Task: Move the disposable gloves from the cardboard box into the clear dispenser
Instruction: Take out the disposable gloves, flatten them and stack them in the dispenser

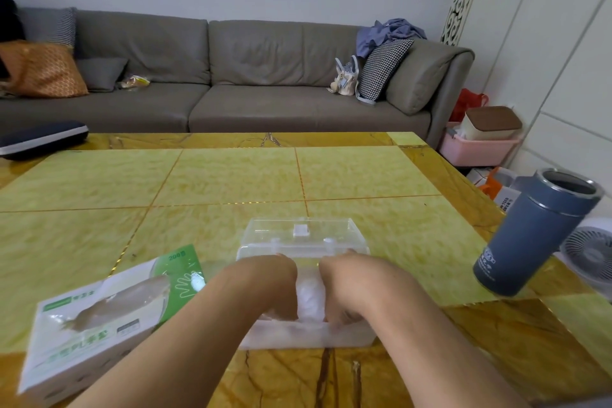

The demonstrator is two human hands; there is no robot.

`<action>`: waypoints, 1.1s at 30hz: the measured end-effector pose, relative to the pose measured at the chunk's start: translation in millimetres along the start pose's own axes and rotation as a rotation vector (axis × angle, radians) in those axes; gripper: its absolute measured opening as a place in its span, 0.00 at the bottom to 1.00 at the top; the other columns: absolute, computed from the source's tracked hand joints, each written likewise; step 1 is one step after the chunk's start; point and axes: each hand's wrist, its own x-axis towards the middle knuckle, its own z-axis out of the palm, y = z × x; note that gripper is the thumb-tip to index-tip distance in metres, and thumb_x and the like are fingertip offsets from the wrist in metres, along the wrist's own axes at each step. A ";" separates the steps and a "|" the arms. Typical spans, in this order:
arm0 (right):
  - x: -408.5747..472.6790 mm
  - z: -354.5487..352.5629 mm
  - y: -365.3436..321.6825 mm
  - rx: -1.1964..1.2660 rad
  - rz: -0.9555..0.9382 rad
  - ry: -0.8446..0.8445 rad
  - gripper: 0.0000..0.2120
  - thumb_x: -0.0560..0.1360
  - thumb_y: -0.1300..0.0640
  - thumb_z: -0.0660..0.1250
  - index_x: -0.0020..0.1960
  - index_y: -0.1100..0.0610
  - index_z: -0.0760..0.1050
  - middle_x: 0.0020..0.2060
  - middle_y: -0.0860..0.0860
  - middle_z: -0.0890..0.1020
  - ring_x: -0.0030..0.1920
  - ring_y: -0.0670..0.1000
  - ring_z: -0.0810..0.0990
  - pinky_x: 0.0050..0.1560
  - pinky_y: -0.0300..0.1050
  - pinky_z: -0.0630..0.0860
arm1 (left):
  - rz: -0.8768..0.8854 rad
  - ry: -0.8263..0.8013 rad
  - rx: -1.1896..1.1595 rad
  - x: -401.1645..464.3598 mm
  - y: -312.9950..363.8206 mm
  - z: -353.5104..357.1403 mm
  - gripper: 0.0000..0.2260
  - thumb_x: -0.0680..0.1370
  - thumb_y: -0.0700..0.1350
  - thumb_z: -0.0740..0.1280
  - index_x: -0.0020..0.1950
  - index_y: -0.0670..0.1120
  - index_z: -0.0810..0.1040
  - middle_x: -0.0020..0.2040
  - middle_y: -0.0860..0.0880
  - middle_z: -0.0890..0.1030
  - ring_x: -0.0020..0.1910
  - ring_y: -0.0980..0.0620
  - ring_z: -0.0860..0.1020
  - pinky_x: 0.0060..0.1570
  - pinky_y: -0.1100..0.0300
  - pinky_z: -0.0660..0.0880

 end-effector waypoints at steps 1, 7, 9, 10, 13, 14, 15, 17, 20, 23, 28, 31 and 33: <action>1.0 -0.6 0.0 -0.001 -0.001 -0.018 0.20 0.77 0.61 0.69 0.68 0.60 0.74 0.63 0.60 0.74 0.52 0.58 0.81 0.53 0.51 0.80 | 0.005 -0.010 0.000 2.1 0.3 1.1 0.30 0.80 0.51 0.71 0.77 0.41 0.66 0.42 0.50 0.78 0.47 0.47 0.78 0.44 0.58 0.72; -0.7 -0.4 1.5 0.022 -0.038 0.002 0.21 0.77 0.59 0.68 0.69 0.58 0.73 0.57 0.58 0.79 0.49 0.57 0.79 0.47 0.50 0.78 | 0.039 0.024 -0.015 7.8 -3.5 10.2 0.19 0.80 0.49 0.70 0.67 0.41 0.75 0.37 0.50 0.72 0.45 0.46 0.76 0.46 0.56 0.73; 0.9 1.6 1.6 0.070 -0.022 0.006 0.17 0.77 0.59 0.67 0.65 0.59 0.75 0.53 0.58 0.79 0.46 0.56 0.79 0.46 0.49 0.77 | 0.047 0.014 -0.038 8.7 -5.2 11.4 0.13 0.80 0.51 0.70 0.59 0.43 0.78 0.37 0.50 0.73 0.44 0.47 0.75 0.44 0.57 0.71; 2.2 3.6 1.2 0.098 -0.009 0.008 0.16 0.77 0.57 0.67 0.63 0.59 0.77 0.53 0.58 0.79 0.45 0.56 0.80 0.46 0.49 0.77 | 0.057 0.009 -0.061 9.1 -6.5 12.0 0.13 0.80 0.53 0.70 0.54 0.44 0.78 0.37 0.50 0.73 0.43 0.47 0.75 0.44 0.57 0.71; -1.1 4.4 -0.8 0.166 0.030 0.006 0.19 0.80 0.53 0.66 0.68 0.58 0.75 0.67 0.60 0.75 0.44 0.55 0.82 0.45 0.49 0.78 | 0.067 0.020 -0.102 7.6 -10.7 10.7 0.11 0.82 0.53 0.66 0.53 0.45 0.76 0.44 0.49 0.78 0.45 0.48 0.75 0.46 0.57 0.71; -3.0 4.2 -1.5 0.181 0.038 0.007 0.21 0.80 0.54 0.63 0.72 0.58 0.72 0.72 0.60 0.71 0.44 0.55 0.81 0.44 0.48 0.77 | 0.067 0.027 -0.102 4.9 -11.5 10.1 0.08 0.83 0.49 0.63 0.56 0.45 0.76 0.45 0.49 0.78 0.46 0.47 0.75 0.47 0.57 0.71; -5.7 3.7 -1.7 0.202 0.047 0.007 0.24 0.80 0.56 0.61 0.76 0.57 0.68 0.76 0.60 0.66 0.46 0.56 0.81 0.44 0.48 0.76 | 0.066 0.031 -0.102 3.2 -11.5 9.8 0.08 0.83 0.45 0.61 0.59 0.44 0.76 0.43 0.50 0.76 0.47 0.47 0.75 0.47 0.58 0.71; -11.7 2.5 -4.9 0.248 0.061 0.020 0.30 0.80 0.61 0.56 0.82 0.55 0.59 0.81 0.59 0.57 0.54 0.58 0.80 0.48 0.49 0.77 | 0.063 0.020 -0.096 -4.2 -10.1 7.7 0.11 0.83 0.40 0.58 0.62 0.42 0.75 0.40 0.50 0.71 0.46 0.47 0.74 0.48 0.58 0.70; -17.6 4.3 -9.1 0.254 0.039 0.079 0.29 0.80 0.64 0.55 0.81 0.56 0.62 0.80 0.58 0.60 0.58 0.57 0.79 0.54 0.48 0.76 | 0.071 0.020 -0.096 -10.8 -8.2 7.0 0.07 0.83 0.37 0.57 0.49 0.42 0.73 0.39 0.50 0.69 0.42 0.49 0.73 0.44 0.58 0.69; -21.8 11.2 -13.5 0.147 -0.011 0.207 0.21 0.78 0.65 0.57 0.69 0.57 0.74 0.64 0.55 0.77 0.56 0.56 0.81 0.51 0.47 0.78 | 0.071 0.101 -0.169 -24.3 -11.0 6.7 0.07 0.82 0.36 0.56 0.56 0.43 0.72 0.42 0.49 0.71 0.39 0.51 0.72 0.35 0.62 0.67; -34.9 14.3 -25.8 -0.066 -0.056 0.419 0.12 0.77 0.62 0.58 0.54 0.52 0.77 0.48 0.49 0.81 0.47 0.53 0.82 0.43 0.47 0.78 | 0.116 0.445 -0.352 -55.5 -27.4 13.1 0.12 0.78 0.33 0.58 0.58 0.45 0.72 0.51 0.49 0.77 0.42 0.50 0.79 0.40 0.53 0.79; -43.1 11.6 -36.9 -0.054 -0.091 0.579 0.20 0.76 0.64 0.56 0.64 0.49 0.74 0.56 0.47 0.80 0.54 0.52 0.81 0.51 0.47 0.80 | 0.180 0.793 -0.510 -64.5 -55.1 21.9 0.11 0.80 0.39 0.61 0.58 0.51 0.76 0.50 0.55 0.78 0.43 0.54 0.79 0.43 0.50 0.80; -50.1 12.5 -51.5 0.014 -0.180 0.726 0.24 0.76 0.65 0.58 0.69 0.49 0.71 0.62 0.44 0.77 0.60 0.50 0.77 0.57 0.43 0.77 | 0.069 0.937 -0.529 -67.7 -87.2 26.8 0.05 0.81 0.44 0.62 0.50 0.53 0.76 0.43 0.57 0.77 0.40 0.56 0.76 0.40 0.49 0.78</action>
